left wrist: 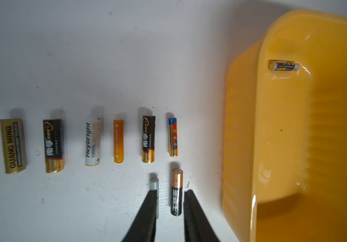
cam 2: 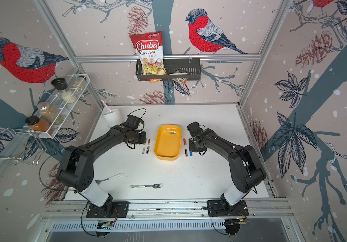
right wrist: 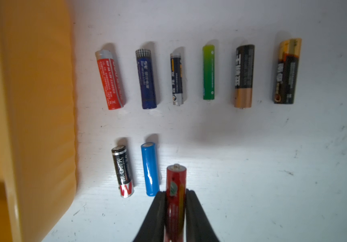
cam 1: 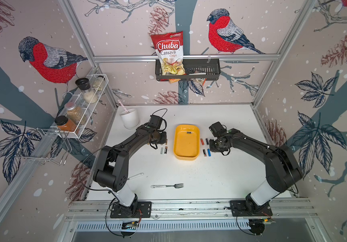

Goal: Take the batteries out of the storage box
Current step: Place the battery at the center of the board.

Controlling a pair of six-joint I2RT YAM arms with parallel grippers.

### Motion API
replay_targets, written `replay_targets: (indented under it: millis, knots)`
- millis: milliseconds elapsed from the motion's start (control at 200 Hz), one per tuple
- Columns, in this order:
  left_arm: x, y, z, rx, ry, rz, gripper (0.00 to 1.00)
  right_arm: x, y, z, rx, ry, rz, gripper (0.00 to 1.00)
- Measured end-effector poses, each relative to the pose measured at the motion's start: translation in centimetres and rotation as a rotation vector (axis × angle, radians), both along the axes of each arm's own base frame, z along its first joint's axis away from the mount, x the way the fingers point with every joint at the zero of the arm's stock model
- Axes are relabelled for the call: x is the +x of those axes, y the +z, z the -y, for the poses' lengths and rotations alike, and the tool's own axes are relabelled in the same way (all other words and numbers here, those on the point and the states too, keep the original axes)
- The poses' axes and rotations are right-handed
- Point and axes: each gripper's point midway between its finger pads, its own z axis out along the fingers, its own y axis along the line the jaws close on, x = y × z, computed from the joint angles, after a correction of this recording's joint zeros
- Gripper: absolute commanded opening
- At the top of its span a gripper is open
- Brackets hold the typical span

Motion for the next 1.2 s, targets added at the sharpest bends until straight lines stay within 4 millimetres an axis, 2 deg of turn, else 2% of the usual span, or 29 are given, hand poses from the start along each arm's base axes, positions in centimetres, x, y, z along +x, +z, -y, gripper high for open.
replay_targets:
  millis: [400,1201]
  knots:
    - [-0.1,-0.3,0.0,0.002,0.003,-0.009,0.28,-0.2,-2.3,0.2,-0.019,0.038,-0.022,0.23]
    - [-0.2,-0.5,-0.1,0.001,0.010,-0.015,0.28,0.0,-4.3,0.2,-0.021,0.066,-0.040,0.24]
